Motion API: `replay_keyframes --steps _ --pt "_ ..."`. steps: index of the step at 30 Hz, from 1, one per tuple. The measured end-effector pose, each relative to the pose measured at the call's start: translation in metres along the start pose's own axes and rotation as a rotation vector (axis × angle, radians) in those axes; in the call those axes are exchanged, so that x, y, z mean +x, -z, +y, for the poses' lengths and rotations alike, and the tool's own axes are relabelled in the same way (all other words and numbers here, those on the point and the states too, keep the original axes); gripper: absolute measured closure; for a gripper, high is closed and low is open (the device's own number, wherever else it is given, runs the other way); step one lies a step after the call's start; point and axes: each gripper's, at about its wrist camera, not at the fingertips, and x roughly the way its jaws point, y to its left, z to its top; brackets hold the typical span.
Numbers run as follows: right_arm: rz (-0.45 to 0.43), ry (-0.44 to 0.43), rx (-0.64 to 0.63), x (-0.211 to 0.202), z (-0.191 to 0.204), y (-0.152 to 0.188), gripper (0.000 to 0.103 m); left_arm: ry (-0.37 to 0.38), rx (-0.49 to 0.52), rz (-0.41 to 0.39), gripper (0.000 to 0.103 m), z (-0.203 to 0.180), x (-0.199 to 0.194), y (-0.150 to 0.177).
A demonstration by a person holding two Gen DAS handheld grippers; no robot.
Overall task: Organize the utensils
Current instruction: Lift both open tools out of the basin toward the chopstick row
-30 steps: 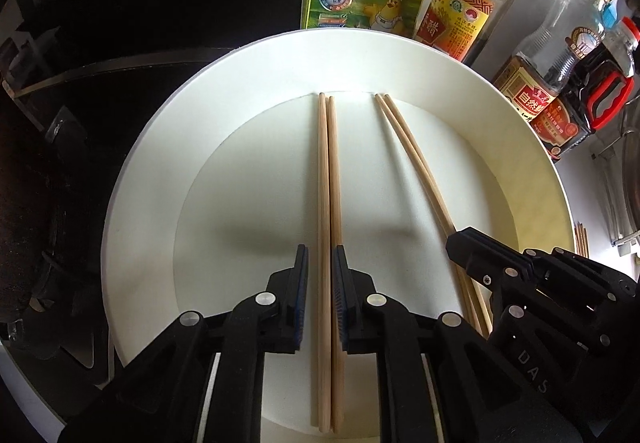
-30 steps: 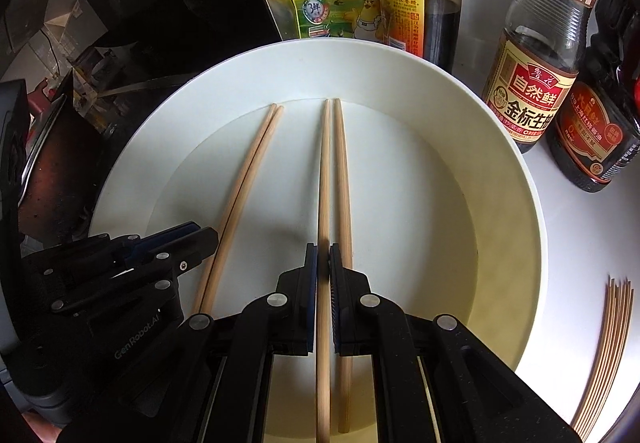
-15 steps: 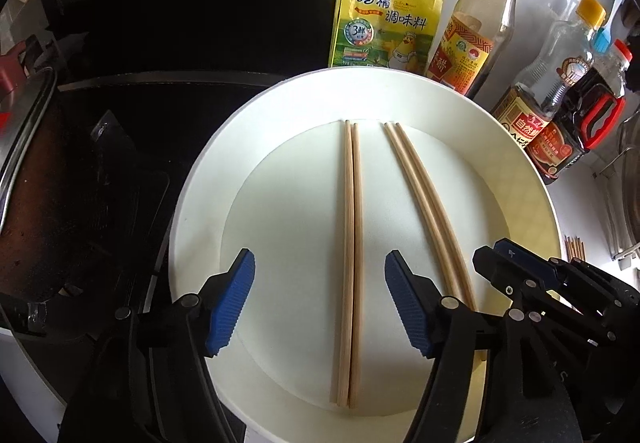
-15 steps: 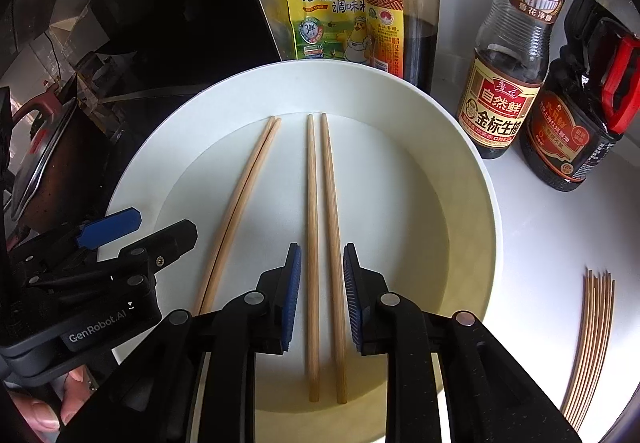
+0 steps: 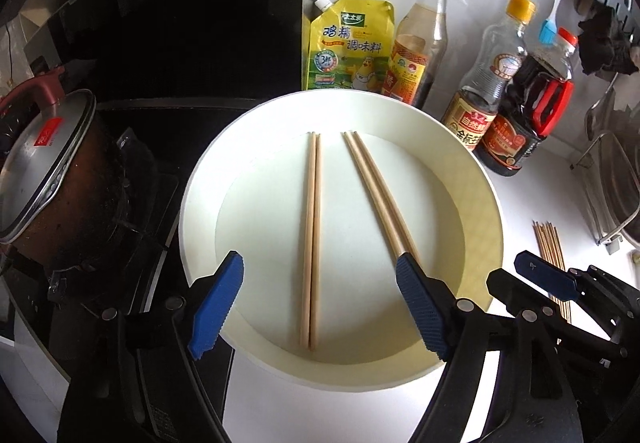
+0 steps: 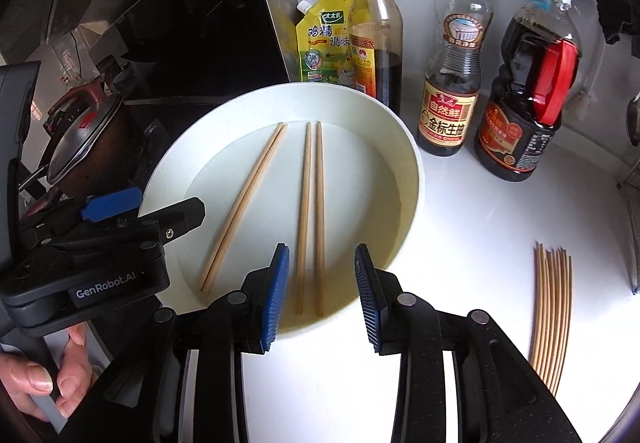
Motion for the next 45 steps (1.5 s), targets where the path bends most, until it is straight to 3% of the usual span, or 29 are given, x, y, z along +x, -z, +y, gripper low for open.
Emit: replay_keyframes --steps 10,14,24,33,45 --pt "-0.007 0.068 0.064 -0.053 -0.057 0.055 0.062 0.066 0.057 0.005 0.022 -0.065 -0.020 0.033" --pt "-0.007 0.126 0.117 -0.070 -0.091 0.081 0.061 0.099 0.097 0.007 0.017 -0.101 -0.024 0.043" --pt "0.004 0.283 0.246 -0.099 -0.186 0.144 0.058 0.171 0.166 0.042 0.014 -0.188 -0.013 0.068" --pt "0.007 0.308 0.242 -0.079 -0.234 0.161 0.056 0.129 0.192 0.060 0.014 -0.230 0.017 0.076" --pt "0.033 0.257 0.217 -0.031 -0.249 0.161 0.056 0.083 0.169 0.086 0.014 -0.242 0.056 0.090"
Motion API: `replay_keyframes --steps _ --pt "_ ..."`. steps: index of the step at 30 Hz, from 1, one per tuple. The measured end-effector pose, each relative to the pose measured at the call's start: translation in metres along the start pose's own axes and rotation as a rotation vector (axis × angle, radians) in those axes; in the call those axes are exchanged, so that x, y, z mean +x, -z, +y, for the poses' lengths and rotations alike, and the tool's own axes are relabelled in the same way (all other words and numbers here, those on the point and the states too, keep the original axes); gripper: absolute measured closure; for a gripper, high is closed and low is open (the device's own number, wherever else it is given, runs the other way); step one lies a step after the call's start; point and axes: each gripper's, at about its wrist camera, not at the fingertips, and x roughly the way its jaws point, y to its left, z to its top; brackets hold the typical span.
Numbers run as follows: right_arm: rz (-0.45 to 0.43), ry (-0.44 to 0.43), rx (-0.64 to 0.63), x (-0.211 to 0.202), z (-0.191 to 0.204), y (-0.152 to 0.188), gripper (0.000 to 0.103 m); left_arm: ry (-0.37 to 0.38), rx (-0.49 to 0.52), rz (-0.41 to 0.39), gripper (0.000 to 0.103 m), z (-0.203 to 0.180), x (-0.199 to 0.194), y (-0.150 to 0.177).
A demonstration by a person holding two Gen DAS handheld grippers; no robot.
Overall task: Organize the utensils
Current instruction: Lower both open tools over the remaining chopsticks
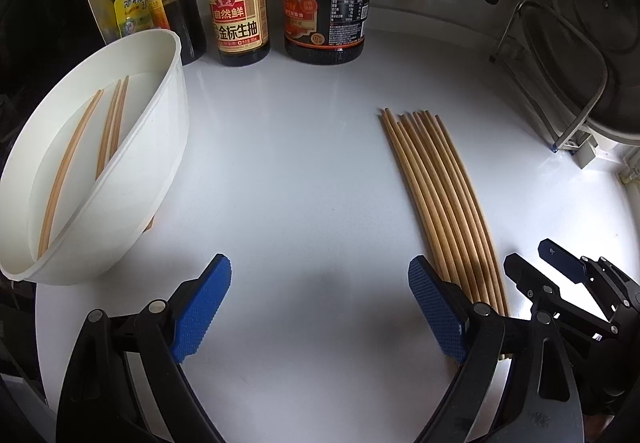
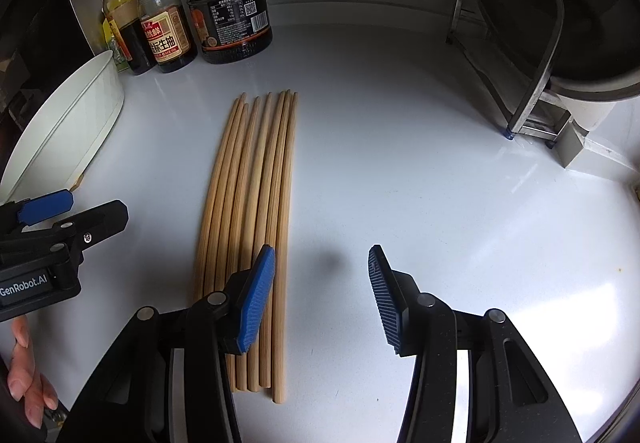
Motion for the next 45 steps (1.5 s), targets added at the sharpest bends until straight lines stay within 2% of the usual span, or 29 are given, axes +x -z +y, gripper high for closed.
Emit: replay_keyframes --steps 21,29,45 --pt "0.016 0.041 -0.056 0.013 0.005 -0.002 0.056 0.026 -0.026 0.030 0.014 -0.011 0.017 0.001" --pt "0.008 0.060 -0.047 0.014 -0.007 -0.003 0.056 0.048 -0.025 0.040 0.014 -0.021 0.022 0.004" --pt "-0.004 0.067 -0.018 0.009 -0.026 0.003 0.056 0.034 -0.029 0.057 0.014 -0.037 0.034 0.008"
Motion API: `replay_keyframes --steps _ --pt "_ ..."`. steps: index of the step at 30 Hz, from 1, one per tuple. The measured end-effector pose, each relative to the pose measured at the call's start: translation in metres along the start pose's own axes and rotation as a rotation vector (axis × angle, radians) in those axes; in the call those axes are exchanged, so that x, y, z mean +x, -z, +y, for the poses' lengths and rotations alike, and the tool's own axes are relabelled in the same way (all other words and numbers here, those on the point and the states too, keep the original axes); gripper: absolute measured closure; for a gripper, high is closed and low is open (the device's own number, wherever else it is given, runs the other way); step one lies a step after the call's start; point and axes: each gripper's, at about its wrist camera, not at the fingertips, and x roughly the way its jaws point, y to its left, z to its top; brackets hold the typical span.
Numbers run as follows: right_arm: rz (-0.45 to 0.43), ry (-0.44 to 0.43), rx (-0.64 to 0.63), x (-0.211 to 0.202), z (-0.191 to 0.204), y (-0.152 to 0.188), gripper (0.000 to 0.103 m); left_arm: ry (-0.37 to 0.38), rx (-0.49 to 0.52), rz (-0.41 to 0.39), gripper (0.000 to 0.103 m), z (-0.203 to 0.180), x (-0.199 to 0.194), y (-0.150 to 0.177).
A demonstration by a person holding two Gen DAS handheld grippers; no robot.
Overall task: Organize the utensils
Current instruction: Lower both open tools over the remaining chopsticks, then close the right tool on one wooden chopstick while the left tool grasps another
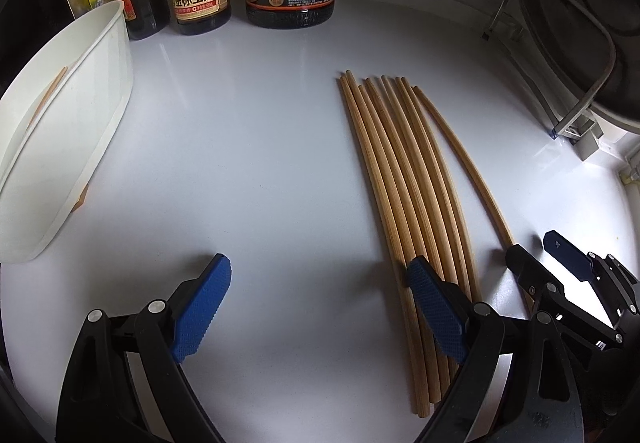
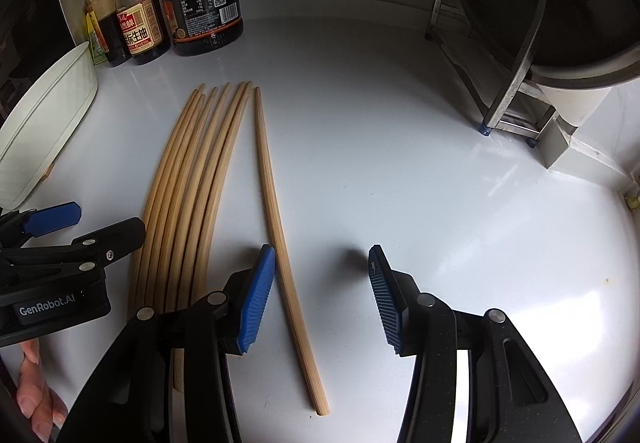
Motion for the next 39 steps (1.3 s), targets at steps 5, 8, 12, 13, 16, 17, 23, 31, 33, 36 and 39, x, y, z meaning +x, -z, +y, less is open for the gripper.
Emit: replay_keyframes --steps 5,8,12,13,16,17,23,31,33,36,39 --pt "-0.002 -0.001 0.006 -0.001 -0.001 0.000 0.056 -0.014 -0.009 -0.011 0.012 0.001 0.000 0.002" --pt "-0.003 0.000 0.007 -0.001 0.000 0.000 0.056 -0.040 -0.006 -0.015 0.008 0.001 0.000 0.002" --pt "-0.001 -0.002 0.005 -0.001 0.001 0.000 0.056 -0.081 0.018 0.009 0.008 0.000 0.004 0.002" --pt "-0.003 -0.003 0.004 -0.001 0.001 -0.001 0.056 -0.081 0.018 0.005 0.008 0.001 0.004 0.002" --pt "-0.003 -0.005 -0.002 0.000 0.002 -0.002 0.056 -0.085 0.013 0.005 0.009 0.005 0.003 0.002" --pt "-0.004 -0.004 -0.004 0.001 0.002 -0.002 0.056 -0.088 0.017 0.003 0.008 0.006 0.003 0.001" --pt "-0.017 -0.007 -0.026 0.005 0.005 -0.007 0.056 -0.079 0.016 0.010 0.010 0.013 0.003 -0.002" --pt "-0.017 -0.046 -0.076 0.007 0.016 -0.012 0.072 -0.052 0.053 -0.015 0.039 0.003 -0.001 -0.003" --pt "-0.012 -0.054 -0.097 0.006 0.021 -0.012 0.085 -0.044 0.068 -0.025 0.051 -0.001 -0.003 -0.002" --pt "-0.002 -0.060 -0.139 0.005 0.030 -0.012 0.096 -0.022 0.088 -0.024 0.078 -0.006 -0.006 -0.002" --pt "0.003 -0.069 -0.135 0.004 0.030 -0.011 0.097 0.000 0.096 -0.009 0.096 -0.007 -0.007 -0.002"
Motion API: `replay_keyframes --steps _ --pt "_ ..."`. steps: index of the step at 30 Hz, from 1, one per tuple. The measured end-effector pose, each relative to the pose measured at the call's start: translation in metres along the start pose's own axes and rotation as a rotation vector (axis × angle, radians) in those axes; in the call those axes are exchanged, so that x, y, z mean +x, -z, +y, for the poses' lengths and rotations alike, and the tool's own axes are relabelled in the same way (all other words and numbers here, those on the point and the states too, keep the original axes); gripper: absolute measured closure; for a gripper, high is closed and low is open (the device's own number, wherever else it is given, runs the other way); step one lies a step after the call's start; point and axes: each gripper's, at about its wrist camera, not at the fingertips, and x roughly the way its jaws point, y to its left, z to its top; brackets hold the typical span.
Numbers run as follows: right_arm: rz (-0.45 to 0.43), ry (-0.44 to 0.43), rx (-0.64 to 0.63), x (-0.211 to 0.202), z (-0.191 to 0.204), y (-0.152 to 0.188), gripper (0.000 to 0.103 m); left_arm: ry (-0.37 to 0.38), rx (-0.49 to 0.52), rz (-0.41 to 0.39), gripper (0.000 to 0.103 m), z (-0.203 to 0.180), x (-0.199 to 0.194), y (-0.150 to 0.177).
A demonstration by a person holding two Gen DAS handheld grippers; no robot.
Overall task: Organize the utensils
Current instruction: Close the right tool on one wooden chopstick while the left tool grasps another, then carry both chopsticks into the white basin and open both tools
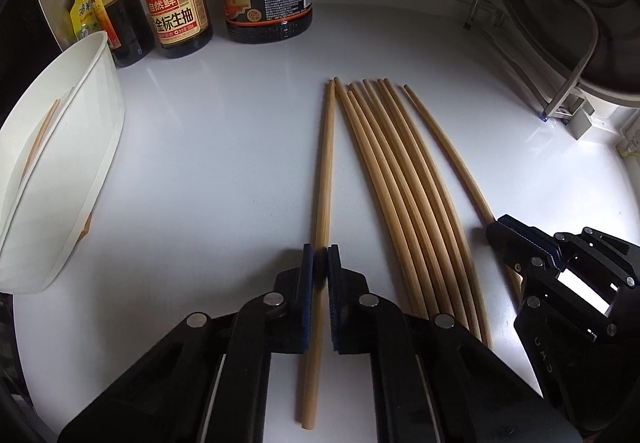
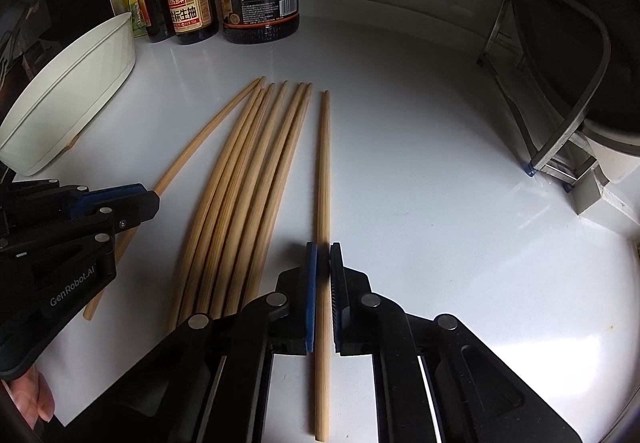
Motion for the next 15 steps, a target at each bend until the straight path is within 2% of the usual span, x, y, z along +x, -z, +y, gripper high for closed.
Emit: replay_keyframes --steps 7,15 --pt "-0.002 -0.036 0.099 -0.009 -0.011 0.002 0.097 0.052 -0.014 0.023 0.096 0.008 -0.008 0.003" --pt "-0.046 -0.063 0.162 -0.049 -0.003 -0.017 0.097 0.114 -0.020 -0.030 0.096 0.032 -0.054 -0.016"
